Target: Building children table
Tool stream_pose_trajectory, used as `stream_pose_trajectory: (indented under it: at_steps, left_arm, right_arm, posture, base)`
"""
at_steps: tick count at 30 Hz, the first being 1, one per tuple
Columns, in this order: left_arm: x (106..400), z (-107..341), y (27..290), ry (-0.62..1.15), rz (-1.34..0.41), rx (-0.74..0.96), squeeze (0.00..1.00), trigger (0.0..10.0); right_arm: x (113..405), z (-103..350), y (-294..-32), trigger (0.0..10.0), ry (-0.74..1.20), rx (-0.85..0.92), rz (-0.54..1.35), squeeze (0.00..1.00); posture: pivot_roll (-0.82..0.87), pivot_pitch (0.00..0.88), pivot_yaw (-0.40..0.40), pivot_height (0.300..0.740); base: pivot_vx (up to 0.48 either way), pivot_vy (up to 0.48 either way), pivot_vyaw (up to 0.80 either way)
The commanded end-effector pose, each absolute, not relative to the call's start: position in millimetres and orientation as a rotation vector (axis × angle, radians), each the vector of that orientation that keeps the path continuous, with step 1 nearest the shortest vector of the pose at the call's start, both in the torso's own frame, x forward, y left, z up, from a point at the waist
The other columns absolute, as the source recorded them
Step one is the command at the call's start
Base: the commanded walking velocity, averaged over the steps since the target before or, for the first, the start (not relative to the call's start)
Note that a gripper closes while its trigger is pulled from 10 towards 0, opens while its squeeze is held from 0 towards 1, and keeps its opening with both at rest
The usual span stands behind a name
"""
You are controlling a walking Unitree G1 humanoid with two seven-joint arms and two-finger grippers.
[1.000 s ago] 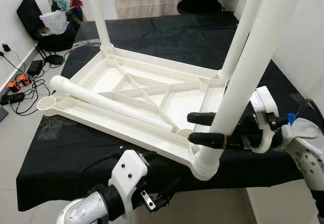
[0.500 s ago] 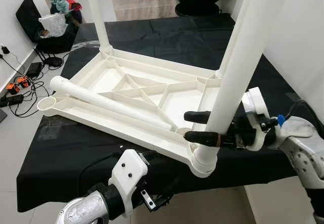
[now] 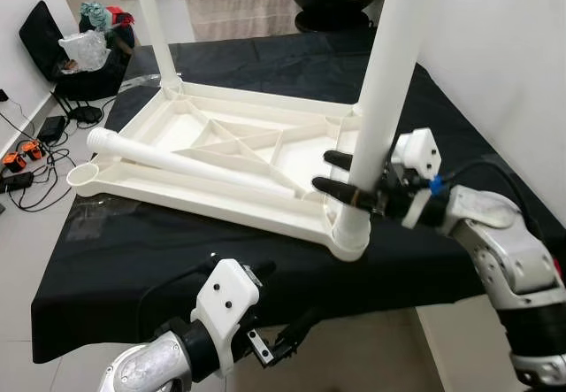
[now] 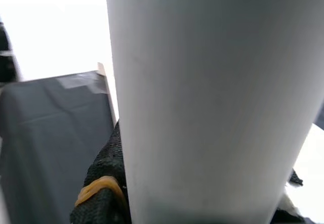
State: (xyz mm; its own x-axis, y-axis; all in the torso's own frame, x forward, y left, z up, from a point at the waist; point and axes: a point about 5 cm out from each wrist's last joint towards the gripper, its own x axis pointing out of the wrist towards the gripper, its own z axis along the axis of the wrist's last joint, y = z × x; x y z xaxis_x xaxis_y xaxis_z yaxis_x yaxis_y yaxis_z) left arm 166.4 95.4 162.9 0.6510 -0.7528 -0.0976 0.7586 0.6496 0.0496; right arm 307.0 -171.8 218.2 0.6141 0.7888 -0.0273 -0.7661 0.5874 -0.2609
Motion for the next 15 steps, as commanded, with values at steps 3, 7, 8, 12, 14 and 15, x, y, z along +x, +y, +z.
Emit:
stream_pose_trajectory:
  at_steps: [3, 7, 8, 12, 14, 15]
  left_arm:
    - [166, 163, 97, 0.069, -0.855, 0.103, 0.00, 10.0]
    - [166, 163, 96, 0.067, -0.851, 0.103, 0.00, 10.0]
    - [166, 163, 96, 0.067, -0.851, 0.103, 0.00, 10.0]
    - [166, 164, 96, 0.063, -0.844, 0.104, 0.00, 10.0]
    - [165, 165, 96, 0.062, -0.842, 0.105, 0.00, 10.0]
    - [165, 165, 96, 0.062, -0.842, 0.105, 0.00, 10.0]
  right_arm:
    - [314, 191, -180, 10.0, 0.068, -0.228, 0.817, 0.00]
    - [316, 191, -175, 10.0, 0.077, -0.191, 0.827, 0.00]
    - [316, 191, -175, 10.0, 0.077, -0.191, 0.827, 0.00]
    - [321, 196, -165, 10.0, 0.040, -0.121, 0.852, 0.00]
    - [324, 196, -164, 10.0, 0.038, -0.109, 0.843, 0.00]
    - [324, 196, -164, 10.0, 0.038, -0.109, 0.843, 0.00]
  posture:
    - [0.08, 0.127, 0.008, 0.740]
    - [0.08, 0.129, 0.006, 0.740]
    - [0.08, 0.129, 0.006, 0.740]
    - [0.08, 0.140, -0.001, 0.740]
    - [0.08, 0.141, -0.002, 0.740]
    - [0.08, 0.141, -0.002, 0.740]
  base:
    - [0.000, 0.000, 0.00]
    - [0.000, 0.000, 0.00]
    - [0.000, 0.000, 0.00]
    - [0.000, 0.000, 0.00]
    - [0.000, 0.000, 0.00]
    - [0.000, 0.000, 0.00]
